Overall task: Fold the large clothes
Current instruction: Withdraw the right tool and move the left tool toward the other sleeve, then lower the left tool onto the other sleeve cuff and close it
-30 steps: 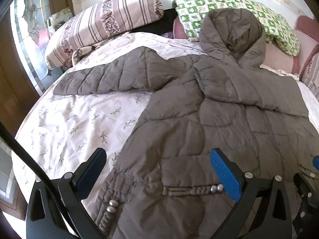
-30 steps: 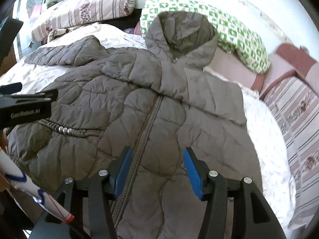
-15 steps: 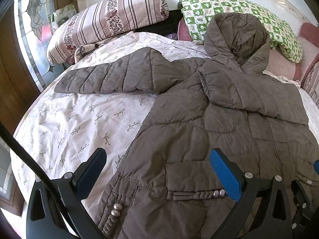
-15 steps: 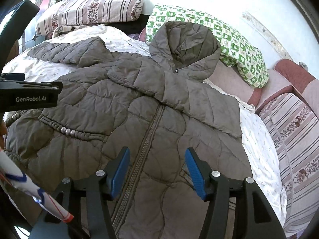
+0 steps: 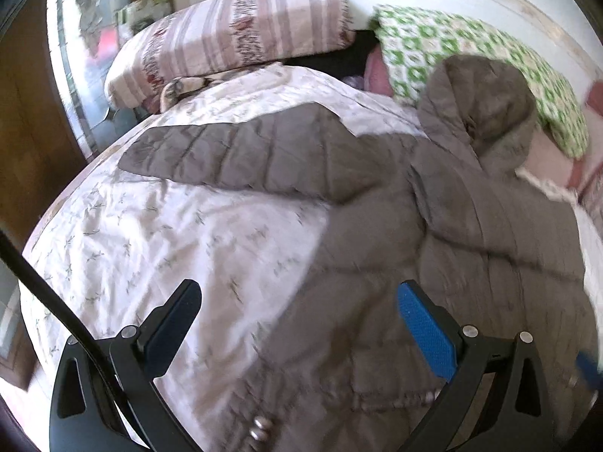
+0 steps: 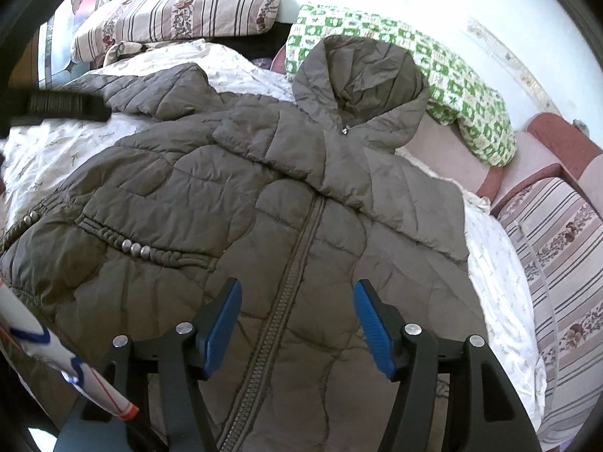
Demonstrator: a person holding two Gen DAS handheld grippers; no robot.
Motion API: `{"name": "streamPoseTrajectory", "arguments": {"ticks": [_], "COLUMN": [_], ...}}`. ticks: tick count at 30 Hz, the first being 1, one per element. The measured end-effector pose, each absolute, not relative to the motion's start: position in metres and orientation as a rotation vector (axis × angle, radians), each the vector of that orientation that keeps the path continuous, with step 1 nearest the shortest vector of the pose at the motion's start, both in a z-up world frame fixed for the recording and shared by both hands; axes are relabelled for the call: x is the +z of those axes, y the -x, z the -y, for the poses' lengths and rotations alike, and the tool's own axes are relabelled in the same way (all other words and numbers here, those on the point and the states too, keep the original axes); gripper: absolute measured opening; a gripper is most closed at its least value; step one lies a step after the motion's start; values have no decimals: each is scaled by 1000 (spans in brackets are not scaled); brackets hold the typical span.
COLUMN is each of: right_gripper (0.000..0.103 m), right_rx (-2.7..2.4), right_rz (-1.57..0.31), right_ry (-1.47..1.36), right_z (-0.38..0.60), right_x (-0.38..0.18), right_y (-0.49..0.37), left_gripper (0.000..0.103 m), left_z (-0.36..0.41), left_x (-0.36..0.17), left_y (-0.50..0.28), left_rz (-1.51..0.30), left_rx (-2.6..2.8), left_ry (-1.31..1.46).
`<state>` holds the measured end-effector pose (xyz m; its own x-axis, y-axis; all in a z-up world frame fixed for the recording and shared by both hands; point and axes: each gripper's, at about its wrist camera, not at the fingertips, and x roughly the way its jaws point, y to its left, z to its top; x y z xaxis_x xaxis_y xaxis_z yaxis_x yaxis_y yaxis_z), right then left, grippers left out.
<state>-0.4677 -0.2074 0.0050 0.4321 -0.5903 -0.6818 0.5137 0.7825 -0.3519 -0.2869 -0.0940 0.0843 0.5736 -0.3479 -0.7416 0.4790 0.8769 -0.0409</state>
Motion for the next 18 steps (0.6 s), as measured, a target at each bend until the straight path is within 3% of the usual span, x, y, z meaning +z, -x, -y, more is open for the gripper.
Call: {"name": "streamPoseTrajectory", "arguments": {"ticks": [8, 18], "right_gripper": [67, 71], "right_rx": [-694, -670], "right_rz": [-942, -966], "right_ry": [61, 13], "right_z": [219, 229], "right_x": [-11, -19], "right_y": [463, 457], "left_gripper": [103, 103], "left_z": [67, 17], "left_x": [92, 56], "left_y": [194, 77], "left_rz": [-898, -996], "left_rx": [-357, -218], "left_ry": [-9, 145]}}
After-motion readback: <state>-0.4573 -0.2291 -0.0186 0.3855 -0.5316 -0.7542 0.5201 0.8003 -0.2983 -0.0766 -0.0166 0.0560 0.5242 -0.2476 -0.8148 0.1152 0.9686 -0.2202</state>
